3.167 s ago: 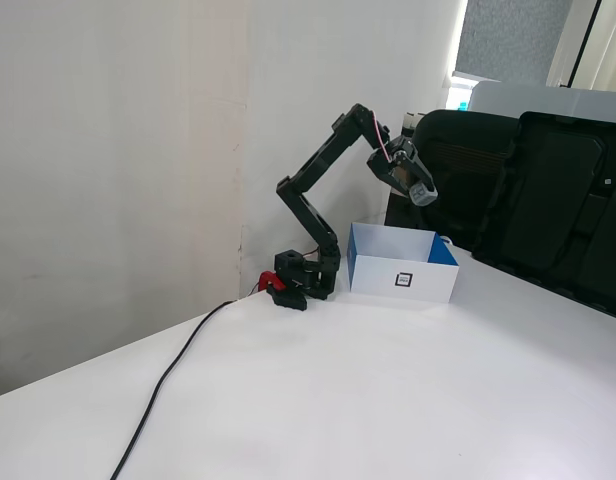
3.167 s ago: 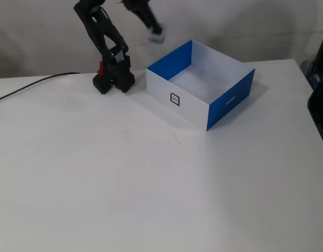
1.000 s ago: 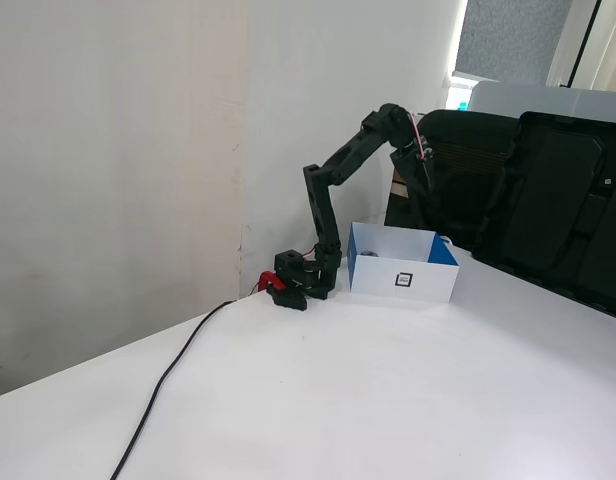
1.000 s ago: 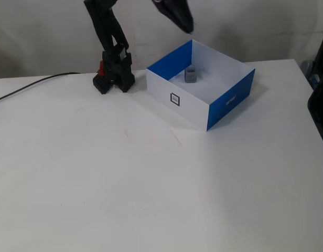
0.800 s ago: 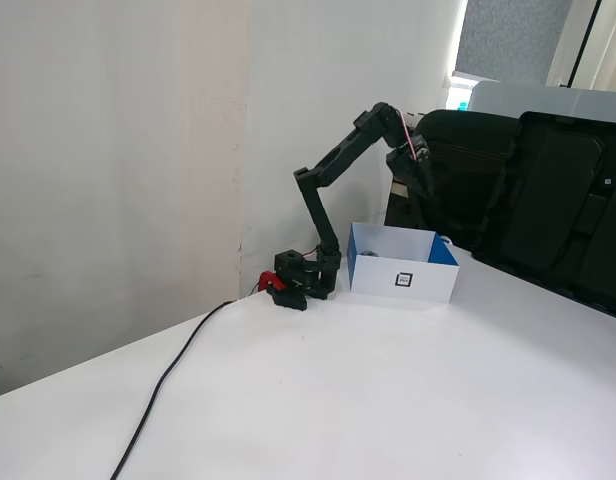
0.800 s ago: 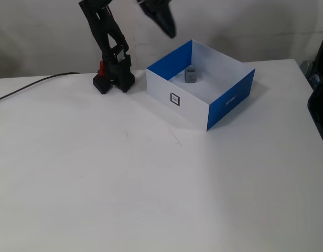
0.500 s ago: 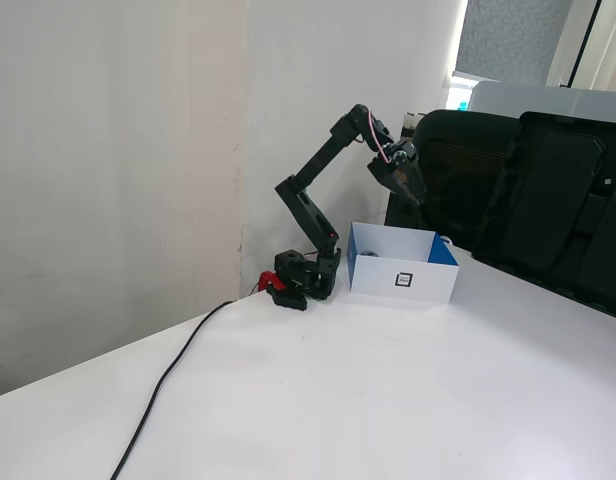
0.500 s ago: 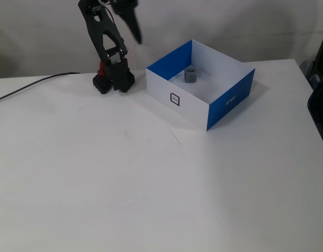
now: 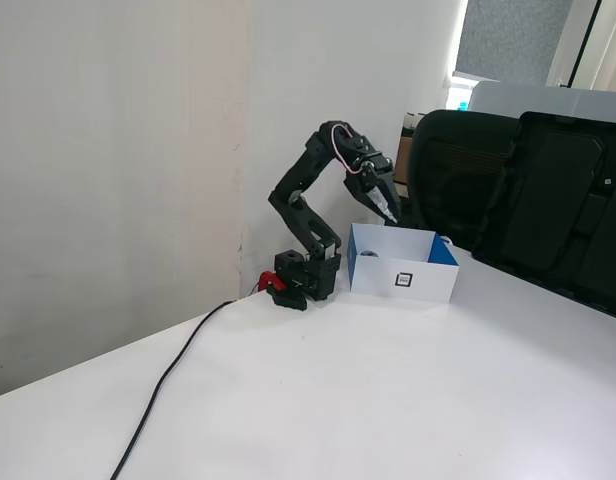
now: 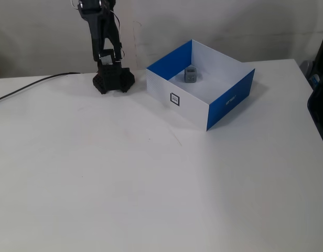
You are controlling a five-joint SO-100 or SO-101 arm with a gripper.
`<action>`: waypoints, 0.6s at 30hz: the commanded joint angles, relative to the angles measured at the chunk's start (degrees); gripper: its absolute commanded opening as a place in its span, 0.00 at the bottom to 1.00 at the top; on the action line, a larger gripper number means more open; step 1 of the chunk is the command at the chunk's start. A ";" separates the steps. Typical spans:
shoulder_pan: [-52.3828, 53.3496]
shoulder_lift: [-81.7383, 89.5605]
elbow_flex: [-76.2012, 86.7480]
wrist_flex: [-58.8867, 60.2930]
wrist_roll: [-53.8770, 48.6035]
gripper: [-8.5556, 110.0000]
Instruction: Grasp the gray block and put it in the box.
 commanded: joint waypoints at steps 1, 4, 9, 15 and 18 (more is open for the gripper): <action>-0.97 5.27 5.89 -6.15 -4.13 0.07; -0.53 10.99 13.36 -11.69 -9.23 0.07; 0.79 20.57 27.25 -19.86 -12.74 0.07; 4.66 29.44 42.36 -24.96 -14.68 0.07; 6.24 36.65 50.80 -27.42 -16.35 0.07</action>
